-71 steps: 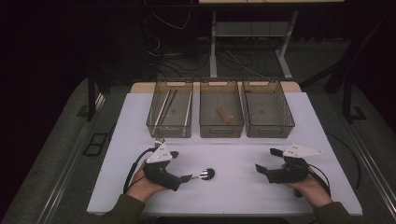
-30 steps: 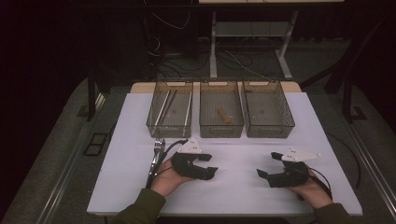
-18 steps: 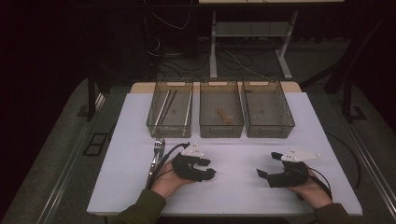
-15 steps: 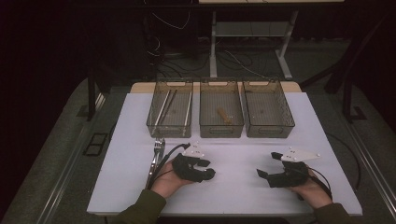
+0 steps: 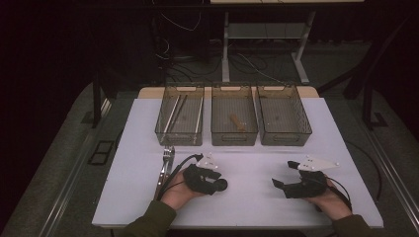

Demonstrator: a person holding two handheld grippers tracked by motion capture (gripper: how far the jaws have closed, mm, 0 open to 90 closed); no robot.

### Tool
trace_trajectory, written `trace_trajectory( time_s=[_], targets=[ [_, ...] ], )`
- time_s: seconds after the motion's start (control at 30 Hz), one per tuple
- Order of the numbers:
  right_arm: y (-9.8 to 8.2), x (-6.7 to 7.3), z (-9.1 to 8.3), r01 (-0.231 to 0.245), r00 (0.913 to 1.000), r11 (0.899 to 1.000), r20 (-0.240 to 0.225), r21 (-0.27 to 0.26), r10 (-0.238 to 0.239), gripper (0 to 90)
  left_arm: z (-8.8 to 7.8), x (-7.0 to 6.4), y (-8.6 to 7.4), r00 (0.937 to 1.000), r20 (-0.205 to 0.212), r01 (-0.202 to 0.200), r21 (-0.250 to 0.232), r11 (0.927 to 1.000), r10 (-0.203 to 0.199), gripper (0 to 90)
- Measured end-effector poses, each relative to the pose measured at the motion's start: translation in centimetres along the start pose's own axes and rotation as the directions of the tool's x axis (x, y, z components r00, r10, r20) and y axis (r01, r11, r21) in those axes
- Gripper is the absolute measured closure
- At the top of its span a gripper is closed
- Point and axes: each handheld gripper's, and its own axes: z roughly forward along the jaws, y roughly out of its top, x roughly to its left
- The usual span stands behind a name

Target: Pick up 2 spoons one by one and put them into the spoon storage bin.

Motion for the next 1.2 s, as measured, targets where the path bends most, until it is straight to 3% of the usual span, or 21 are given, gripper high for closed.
trace_trajectory(
  time_s=[0.17,0.23,0.33,0.37,0.4,0.47,0.63,0.67,0.7,0.73,0.8,0.87,1.03,1.13,1.2],
  targets=[
    [0.0,0.0,0.0,0.002,1.0000,1.000,0.000,0.001,-0.002,12.3,0.1,-0.2,0.0,0.9998,-0.005,-0.017,0.019,0.9997,0.017,55.1],
    [0.0,-0.1,0.0,0.002,1.0000,1.000,0.001,0.001,-0.002,12.3,0.2,-0.3,0.1,1.0000,-0.003,-0.007,0.012,0.9999,0.007,56.4],
    [0.0,-0.1,0.0,0.004,1.0000,1.000,0.000,0.002,-0.004,12.3,0.1,-0.4,0.2,0.9991,-0.001,-0.043,0.043,0.9982,0.043,58.3],
    [0.0,0.0,0.0,0.004,1.0000,1.000,0.002,0.003,-0.004,12.3,0.2,-0.6,0.2,0.9996,-0.003,-0.029,0.031,0.9991,0.029,59.8],
    [0.0,0.0,0.0,0.006,1.0000,1.000,0.002,0.003,-0.006,12.3,0.1,-0.5,0.3,0.9983,-0.003,-0.059,0.051,0.9970,0.059,60.7],
    [0.0,-0.1,0.0,0.012,0.9999,1.000,0.001,0.002,-0.012,12.3,0.1,-0.7,0.4,0.9976,-0.008,-0.068,0.059,0.9959,0.069,61.4],
    [0.0,0.0,0.1,0.018,0.9998,1.000,0.001,0.006,-0.018,12.3,0.0,-0.7,0.5,0.9980,-0.010,-0.061,0.069,0.9957,0.062,67.2],
    [0.0,0.0,0.1,0.019,0.9998,1.000,0.001,0.008,-0.019,12.3,0.1,-1.0,0.4,0.9993,-0.015,-0.033,0.054,0.9980,0.034,67.9],
    [0.0,0.0,0.1,0.019,0.9998,1.000,0.001,0.009,-0.019,12.3,0.0,-0.9,0.5,0.9982,-0.012,-0.058,0.078,0.9953,0.059,68.8],
    [0.0,0.1,0.1,0.019,0.9998,1.000,0.001,0.009,-0.019,12.3,0.0,-1.1,0.5,0.9992,-0.014,-0.035,0.059,0.9977,0.036,70.5],
    [0.0,0.0,0.1,0.020,0.9998,1.000,0.001,0.009,-0.020,12.3,-0.2,-0.9,0.7,0.9979,-0.007,-0.064,0.089,0.9940,0.065,73.7],
    [0.0,0.0,0.1,0.020,0.9998,1.000,0.002,0.009,-0.020,12.3,-0.4,-0.8,0.7,0.9978,-0.004,-0.066,0.094,0.9934,0.066,76.1],
    [0.0,0.1,0.1,0.023,0.9997,1.000,-0.001,0.011,-0.023,12.3,-0.8,-0.9,0.6,0.9994,0.007,-0.035,0.075,0.9965,0.034,81.5],
    [0.0,0.1,0.0,0.022,0.9998,1.000,-0.003,0.011,-0.022,12.3,-1.1,-0.7,0.6,0.9985,0.022,-0.052,0.070,0.9962,0.051,84.2],
    [0.0,0.1,0.0,0.023,0.9997,1.000,-0.002,0.010,-0.023,12.3,-1.2,-0.7,0.5,0.9986,0.042,-0.035,0.056,0.9978,0.033,86.1]
  ],
)
